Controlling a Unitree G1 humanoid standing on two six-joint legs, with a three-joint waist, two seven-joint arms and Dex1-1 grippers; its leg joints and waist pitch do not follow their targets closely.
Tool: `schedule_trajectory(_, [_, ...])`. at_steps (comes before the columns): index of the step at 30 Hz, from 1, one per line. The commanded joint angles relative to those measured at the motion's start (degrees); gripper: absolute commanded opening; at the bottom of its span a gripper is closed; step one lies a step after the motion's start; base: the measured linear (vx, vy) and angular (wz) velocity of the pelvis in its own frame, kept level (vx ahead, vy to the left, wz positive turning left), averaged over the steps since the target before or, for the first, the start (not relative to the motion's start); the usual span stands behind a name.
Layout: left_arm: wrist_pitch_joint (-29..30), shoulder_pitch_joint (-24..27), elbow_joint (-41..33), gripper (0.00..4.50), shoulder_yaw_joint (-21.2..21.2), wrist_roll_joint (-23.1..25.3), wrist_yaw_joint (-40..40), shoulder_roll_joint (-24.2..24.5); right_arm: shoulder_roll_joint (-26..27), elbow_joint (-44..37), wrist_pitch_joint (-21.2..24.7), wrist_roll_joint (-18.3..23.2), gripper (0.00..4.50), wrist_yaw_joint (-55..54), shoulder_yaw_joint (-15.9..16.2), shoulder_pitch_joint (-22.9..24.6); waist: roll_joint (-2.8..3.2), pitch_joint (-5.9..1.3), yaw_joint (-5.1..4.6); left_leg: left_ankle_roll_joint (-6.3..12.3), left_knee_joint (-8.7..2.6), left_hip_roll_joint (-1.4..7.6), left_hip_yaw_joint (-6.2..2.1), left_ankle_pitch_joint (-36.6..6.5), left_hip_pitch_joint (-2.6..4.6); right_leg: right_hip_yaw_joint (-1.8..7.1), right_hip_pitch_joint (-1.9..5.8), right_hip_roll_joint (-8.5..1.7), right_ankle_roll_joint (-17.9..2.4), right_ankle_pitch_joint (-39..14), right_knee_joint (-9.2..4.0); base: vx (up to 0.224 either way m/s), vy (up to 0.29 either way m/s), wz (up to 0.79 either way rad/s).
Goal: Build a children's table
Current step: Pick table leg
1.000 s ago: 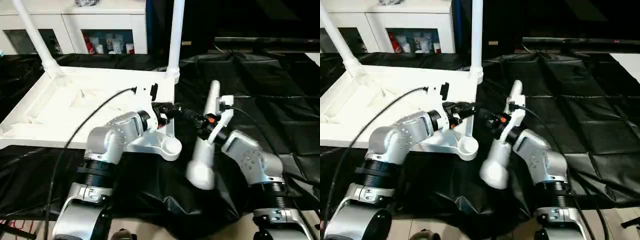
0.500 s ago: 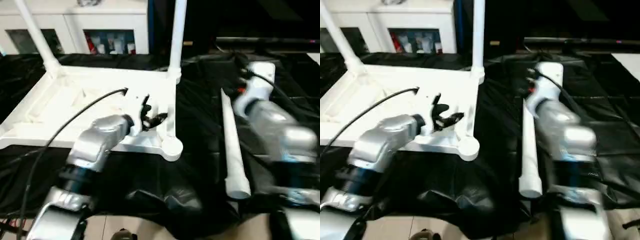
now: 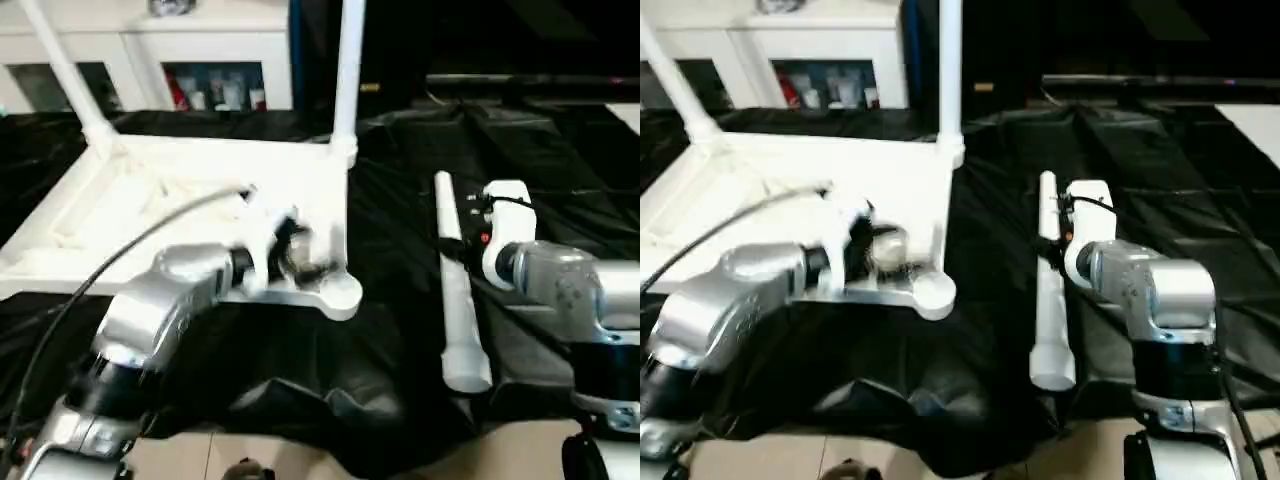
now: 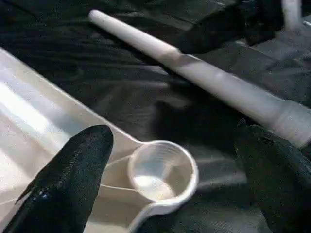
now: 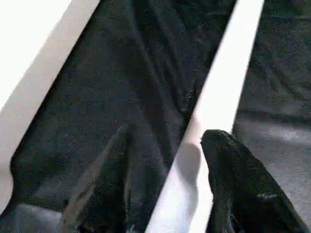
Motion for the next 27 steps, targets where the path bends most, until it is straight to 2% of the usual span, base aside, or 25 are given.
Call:
schedule_trajectory(1, [0.65,0.2,-1.16,4.5,-0.09,-0.14,0.02,0.03,-0.51,-1.46,1.42,-0.26,2.75,-0.98,-0.03,-0.48,-0.35,-4.45,-0.18,-2.63,-3.67,0.24,0.15,-9.94,0.95,2.44,3.24,-3.1,-7.11,-15.07,-4.31,0.0,0.0,0.0])
schedule_trajectory(5, [1.11,0.51,-1.73,4.5,-0.21,0.05,0.23,0.09,-1.49,-2.13,3.65,-0.61,3.01,-0.56,0.87,-0.5,-0.36,-4.51,-0.15,-2.76,-3.63,0.22,0.1,-9.34,0.94,2.48,3.31,-3.12,-6.25,-15.52,-4.31,0.0,0.0,0.0])
schedule_trajectory(6, [1.41,0.66,-2.24,4.5,-0.36,-0.1,-0.13,0.34,-1.91,-2.13,3.96,-0.65,3.19,-0.01,1.6,0.02,-0.49,-4.53,-0.18,-2.66,-3.6,0.23,0.13,-9.04,0.9,2.5,3.31,-3.11,-6.19,-15.16,-4.3,0.0,0.0,0.0])
schedule_trajectory(10, [1.93,0.89,-3.23,4.5,-0.82,-0.5,-0.87,1.07,-2.37,-1.38,3.92,-0.66,3.41,0.95,2.88,1.15,-0.5,-4.53,-0.15,-2.52,-3.53,0.2,0.16,-8.55,0.82,2.5,3.33,-3.11,-6.25,-14.9,-4.23,0.0,0.0,0.0])
schedule_trajectory(18, [1.37,0.58,-2.91,4.5,-0.88,0.59,0.08,0.65,-0.08,1.75,7.3,2.48,3.41,2.72,0.98,3.11,-0.53,-4.58,-0.14,-2.23,-3.51,0.22,0.13,-8.7,0.81,2.45,3.32,-3.13,-6.12,-15.81,-4.35,0.0,0.0,0.0])
schedule_trajectory(27, [1.19,0.79,-3.22,4.5,-1.16,0.72,-0.19,0.93,-0.08,4.37,6.31,2.26,2.62,3.92,0.53,4.52,-0.53,-4.68,-0.06,-2.39,-3.45,0.21,0.12,-8.15,0.78,2.45,3.43,-3.15,-6.39,-14.84,-4.21,0.0,0.0,0.0])
